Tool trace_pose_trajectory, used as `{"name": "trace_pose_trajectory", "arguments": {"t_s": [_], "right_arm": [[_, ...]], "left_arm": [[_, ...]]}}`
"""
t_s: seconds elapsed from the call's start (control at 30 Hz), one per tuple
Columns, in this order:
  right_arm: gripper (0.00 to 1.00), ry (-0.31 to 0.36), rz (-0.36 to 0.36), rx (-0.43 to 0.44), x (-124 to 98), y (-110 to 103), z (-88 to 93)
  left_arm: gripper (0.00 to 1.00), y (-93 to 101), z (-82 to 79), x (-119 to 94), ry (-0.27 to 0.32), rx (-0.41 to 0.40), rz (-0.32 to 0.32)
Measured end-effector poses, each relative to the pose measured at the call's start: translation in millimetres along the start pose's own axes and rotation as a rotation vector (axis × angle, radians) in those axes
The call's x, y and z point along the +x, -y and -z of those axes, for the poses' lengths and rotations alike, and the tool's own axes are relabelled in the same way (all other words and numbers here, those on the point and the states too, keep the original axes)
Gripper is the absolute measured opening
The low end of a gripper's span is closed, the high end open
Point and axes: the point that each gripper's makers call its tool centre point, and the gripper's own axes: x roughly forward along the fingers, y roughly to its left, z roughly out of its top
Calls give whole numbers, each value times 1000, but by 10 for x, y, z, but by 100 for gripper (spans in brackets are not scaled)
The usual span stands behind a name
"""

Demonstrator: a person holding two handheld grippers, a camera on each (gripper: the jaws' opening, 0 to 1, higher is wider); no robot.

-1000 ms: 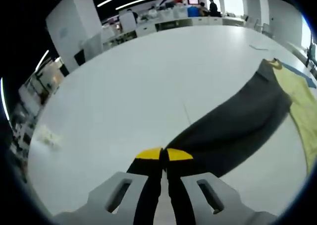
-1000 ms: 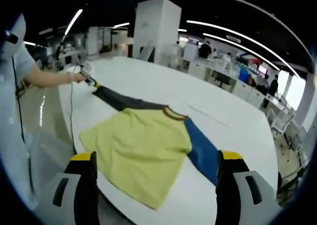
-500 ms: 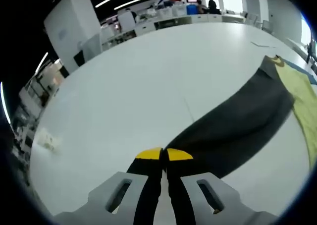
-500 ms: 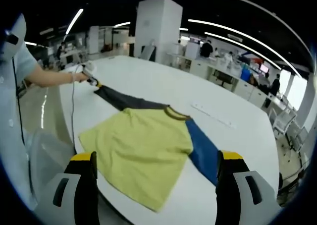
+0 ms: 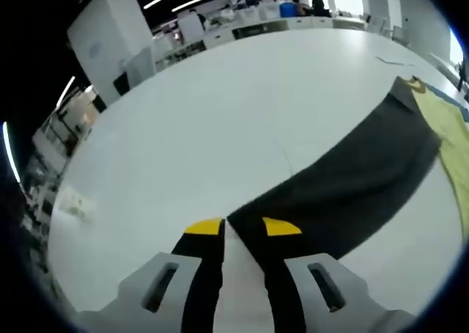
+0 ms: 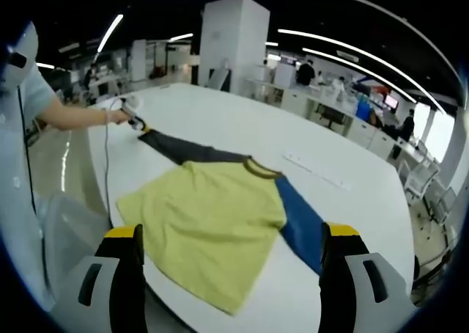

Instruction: Fold the garment on the visible template until the final outline fits inside the template.

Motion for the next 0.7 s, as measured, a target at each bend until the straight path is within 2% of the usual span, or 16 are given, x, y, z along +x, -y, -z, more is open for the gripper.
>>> {"name": "trace_pose_trajectory", "arguments": {"t_s": [0.23,0.4,0.53,0.7], "right_arm": [[100,4,-8,2,40,-18,21],[100,8,-13,-2,52,-18,23],[100,15,-17,-1,46,-14,28],[100,15,-17,0,32,-6,57]], "left_arm": [[21,50,11,-101,22,7,3],[24,184,-27,-202,49,9,32],[28,333,-141,-309,93,-16,89],[33,522,-277,-463,123,46,137]]}}
